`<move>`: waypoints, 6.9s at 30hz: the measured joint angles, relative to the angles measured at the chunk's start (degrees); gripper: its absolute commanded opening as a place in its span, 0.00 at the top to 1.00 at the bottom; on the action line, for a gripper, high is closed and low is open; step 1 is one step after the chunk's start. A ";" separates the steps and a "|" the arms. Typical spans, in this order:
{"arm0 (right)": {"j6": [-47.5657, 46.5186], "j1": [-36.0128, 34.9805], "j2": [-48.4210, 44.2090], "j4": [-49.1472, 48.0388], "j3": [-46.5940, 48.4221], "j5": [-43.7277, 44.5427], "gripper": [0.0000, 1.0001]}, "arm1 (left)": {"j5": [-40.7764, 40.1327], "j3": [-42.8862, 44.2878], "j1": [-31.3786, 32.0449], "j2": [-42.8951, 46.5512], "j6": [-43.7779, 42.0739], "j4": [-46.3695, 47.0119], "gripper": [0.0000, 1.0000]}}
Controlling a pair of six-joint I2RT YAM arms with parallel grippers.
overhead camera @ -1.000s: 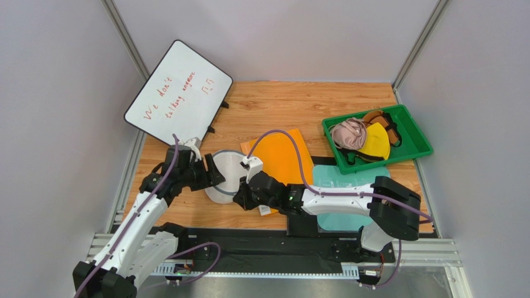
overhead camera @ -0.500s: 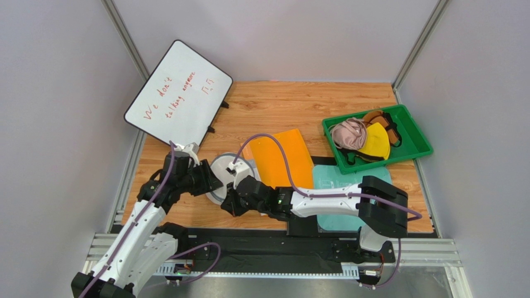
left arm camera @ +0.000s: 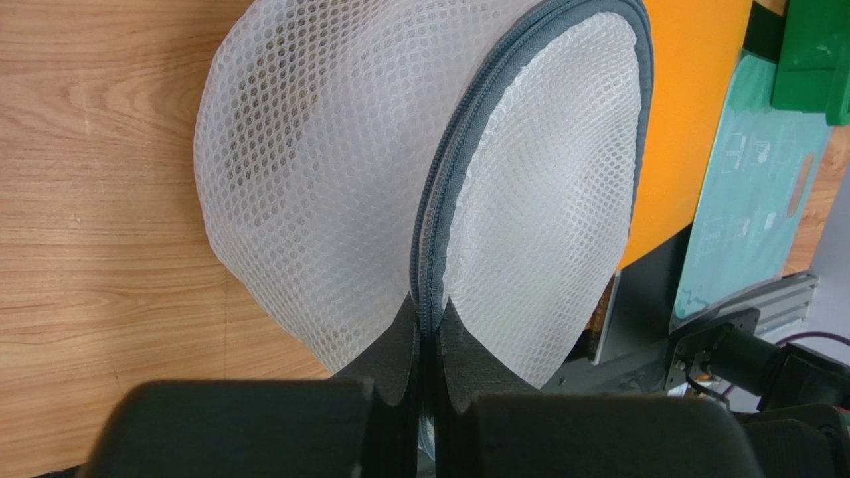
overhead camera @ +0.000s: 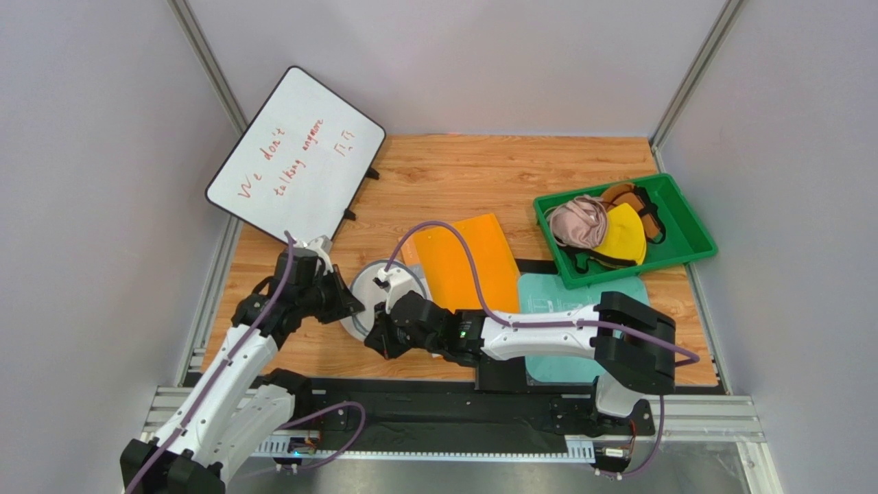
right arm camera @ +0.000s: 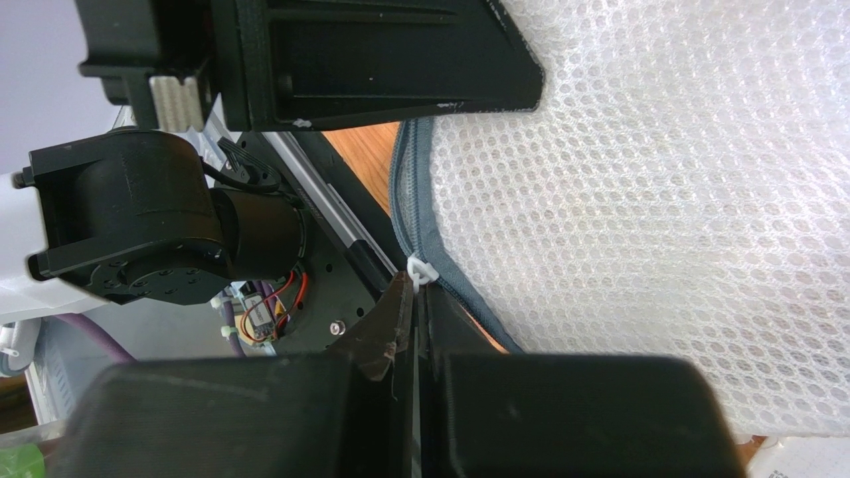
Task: Unzip the laundry bag and remove the bra
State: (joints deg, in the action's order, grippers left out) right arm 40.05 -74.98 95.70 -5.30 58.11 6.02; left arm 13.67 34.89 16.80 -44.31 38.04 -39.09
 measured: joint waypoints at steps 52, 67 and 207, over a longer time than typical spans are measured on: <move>-0.87 0.81 -1.18 1.92 0.46 1.09 1.00 | -1.07 1.75 0.35 0.94 -2.67 -1.92 1.00; -0.33 0.85 -4.15 0.90 -6.34 2.12 1.00 | -2.29 1.77 0.37 -0.72 -1.68 -1.79 1.00; -20.39 5.60 -25.66 18.23 -3.02 18.99 1.00 | 5.18 -3.28 -3.56 1.81 0.50 7.67 1.00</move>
State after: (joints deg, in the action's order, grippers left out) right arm 19.66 -69.38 70.04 12.93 55.09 25.02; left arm 18.85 31.62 13.23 -42.50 38.54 -31.42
